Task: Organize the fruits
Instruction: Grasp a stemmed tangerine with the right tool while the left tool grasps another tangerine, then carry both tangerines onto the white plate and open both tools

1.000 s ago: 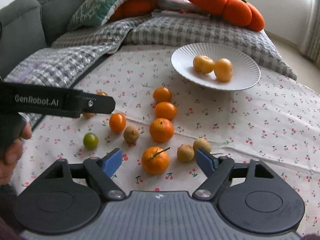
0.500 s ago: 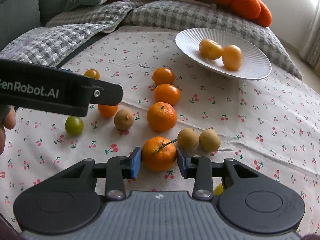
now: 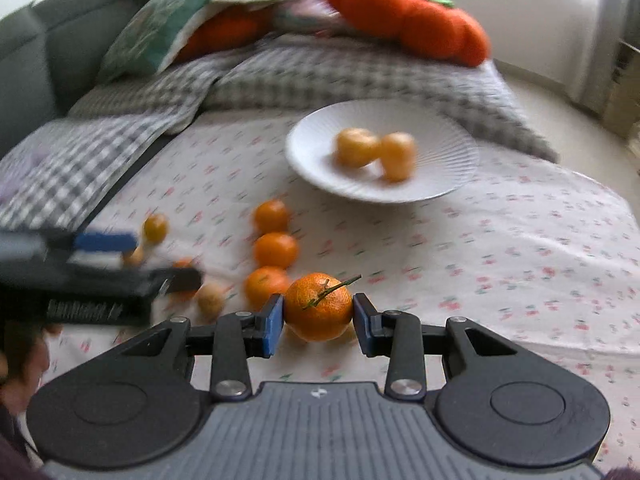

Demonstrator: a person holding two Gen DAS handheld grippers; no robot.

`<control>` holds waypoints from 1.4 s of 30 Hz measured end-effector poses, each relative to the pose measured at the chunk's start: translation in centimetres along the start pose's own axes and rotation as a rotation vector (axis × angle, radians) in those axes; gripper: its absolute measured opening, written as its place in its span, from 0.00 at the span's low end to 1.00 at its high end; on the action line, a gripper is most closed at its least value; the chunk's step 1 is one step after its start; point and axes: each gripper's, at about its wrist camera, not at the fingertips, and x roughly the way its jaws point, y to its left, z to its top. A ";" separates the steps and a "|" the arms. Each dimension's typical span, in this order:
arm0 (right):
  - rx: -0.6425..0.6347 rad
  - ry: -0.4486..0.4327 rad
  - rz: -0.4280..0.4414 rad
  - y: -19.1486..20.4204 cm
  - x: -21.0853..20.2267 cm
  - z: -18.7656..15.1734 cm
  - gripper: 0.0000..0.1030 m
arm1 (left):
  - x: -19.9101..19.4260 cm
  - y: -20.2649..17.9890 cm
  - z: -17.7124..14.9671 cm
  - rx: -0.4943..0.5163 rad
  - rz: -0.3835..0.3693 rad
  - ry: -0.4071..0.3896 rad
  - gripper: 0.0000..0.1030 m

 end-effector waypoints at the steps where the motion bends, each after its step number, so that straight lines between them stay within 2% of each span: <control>1: 0.017 -0.010 -0.002 -0.5 -0.1 0.2 0.33 | 0.1 -0.4 -0.1 0.019 -0.007 -0.002 0.80; 6: 0.057 -0.047 -0.003 -1.7 -0.7 0.8 0.33 | 0.7 -2.5 -0.6 0.088 -0.090 0.006 0.80; 11: 0.069 -0.051 0.004 -2.1 -0.7 0.9 0.33 | 1.8 -4.1 -0.4 0.162 -0.072 -0.016 0.77; 17: 0.077 -0.062 0.011 -2.2 -1.2 0.9 0.33 | 4.1 -4.7 0.0 0.143 -0.091 0.028 0.60; 19: 0.079 -0.062 0.010 -2.3 -1.2 0.9 0.33 | 4.8 -5.1 -0.2 0.157 -0.089 0.044 0.49; 20: 0.080 -0.061 0.010 -2.3 -1.2 0.9 0.33 | 5.0 -5.2 -0.2 0.158 -0.094 0.041 0.48; 24: 0.081 -0.061 0.010 -2.2 -1.2 0.9 0.33 | 5.4 -4.7 0.2 0.142 -0.112 0.042 0.27; 33: 0.081 -0.066 0.013 -2.2 -1.2 0.8 0.33 | 5.6 -4.0 0.0 0.102 -0.152 0.063 0.30; 36: 0.080 -0.071 0.016 -2.1 -1.3 0.8 0.33 | 6.2 -3.9 -0.2 0.091 -0.148 0.089 0.30; 42: 0.076 -0.081 0.023 -2.1 -1.5 0.8 0.33 | 6.1 -4.0 -0.4 0.100 -0.142 0.092 0.30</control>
